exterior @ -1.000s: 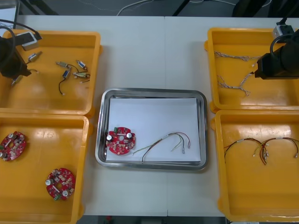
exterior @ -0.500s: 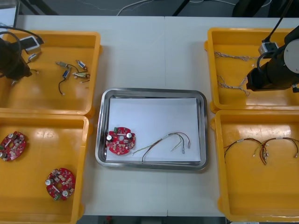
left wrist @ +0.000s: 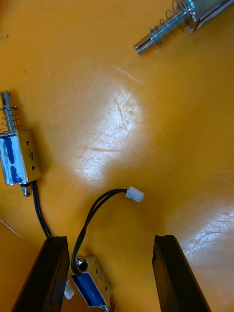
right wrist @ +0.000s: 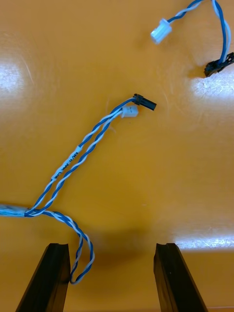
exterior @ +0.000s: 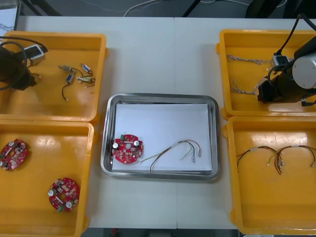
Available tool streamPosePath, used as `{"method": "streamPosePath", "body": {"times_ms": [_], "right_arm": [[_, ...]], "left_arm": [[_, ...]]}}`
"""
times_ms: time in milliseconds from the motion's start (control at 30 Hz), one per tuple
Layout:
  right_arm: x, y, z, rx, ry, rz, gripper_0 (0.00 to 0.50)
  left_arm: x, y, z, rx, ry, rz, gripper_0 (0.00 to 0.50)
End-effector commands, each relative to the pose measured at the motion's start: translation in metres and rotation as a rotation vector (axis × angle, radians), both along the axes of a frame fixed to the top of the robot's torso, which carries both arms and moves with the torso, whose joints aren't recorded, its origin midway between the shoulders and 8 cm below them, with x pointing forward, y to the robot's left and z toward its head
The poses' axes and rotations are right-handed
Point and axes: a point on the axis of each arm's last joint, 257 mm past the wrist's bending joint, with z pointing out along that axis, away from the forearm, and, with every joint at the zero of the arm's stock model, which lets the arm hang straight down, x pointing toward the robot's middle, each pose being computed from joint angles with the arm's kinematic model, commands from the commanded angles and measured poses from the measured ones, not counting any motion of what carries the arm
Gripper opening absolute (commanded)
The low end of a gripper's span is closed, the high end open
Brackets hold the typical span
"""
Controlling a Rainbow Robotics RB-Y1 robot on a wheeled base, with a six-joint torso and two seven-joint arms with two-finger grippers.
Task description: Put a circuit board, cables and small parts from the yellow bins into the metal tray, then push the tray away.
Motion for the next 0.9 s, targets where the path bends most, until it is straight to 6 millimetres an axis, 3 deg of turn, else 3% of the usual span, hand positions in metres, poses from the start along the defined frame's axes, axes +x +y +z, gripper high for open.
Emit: {"method": "streamPosePath", "body": {"times_ms": [33, 67, 133, 167, 200, 233, 267, 300, 333, 633, 900], "right_arm": [[0.001, 0.000, 0.001, -0.038, -0.003, 0.061, 0.500], [0.001, 0.001, 0.000, -0.037, -0.002, 0.061, 0.463], [0.001, 0.001, 0.000, -0.038, -0.002, 0.063, 0.310], [0.001, 0.000, 0.001, -0.038, -0.002, 0.063, 0.203], [0.001, 0.000, 0.001, -0.038, -0.002, 0.063, 0.203], [0.001, 0.000, 0.001, -0.038, -0.002, 0.063, 0.079], [0.001, 0.000, 0.001, -0.038, -0.002, 0.063, 0.049], [0.001, 0.000, 0.001, -0.038, -0.002, 0.063, 0.049], [0.001, 0.001, 0.000, -0.037, -0.002, 0.063, 0.004], [0.001, -0.010, 0.008, -0.056, -0.007, 0.070, 0.000], [-0.004, -0.044, 0.019, -0.103, 0.000, 0.039, 0.000]], "left_arm": [[0.025, -0.019, 0.024, 0.096, -0.046, -0.116, 0.500], [0.025, -0.019, 0.025, 0.098, -0.048, -0.116, 0.500], [0.025, -0.019, 0.024, 0.098, -0.046, -0.116, 0.500], [0.025, -0.018, 0.023, 0.099, -0.047, -0.114, 0.500], [0.026, -0.017, 0.023, 0.100, -0.050, -0.112, 0.500], [0.026, -0.019, 0.021, 0.101, -0.049, -0.114, 0.500], [0.027, -0.019, 0.021, 0.104, -0.049, -0.116, 0.499], [0.027, -0.019, 0.021, 0.104, -0.049, -0.116, 0.499], [0.026, -0.018, 0.020, 0.106, -0.047, -0.115, 0.494], [0.025, -0.015, 0.016, 0.106, -0.042, -0.108, 0.453], [0.024, -0.012, 0.013, 0.111, -0.034, -0.102, 0.451]]}}
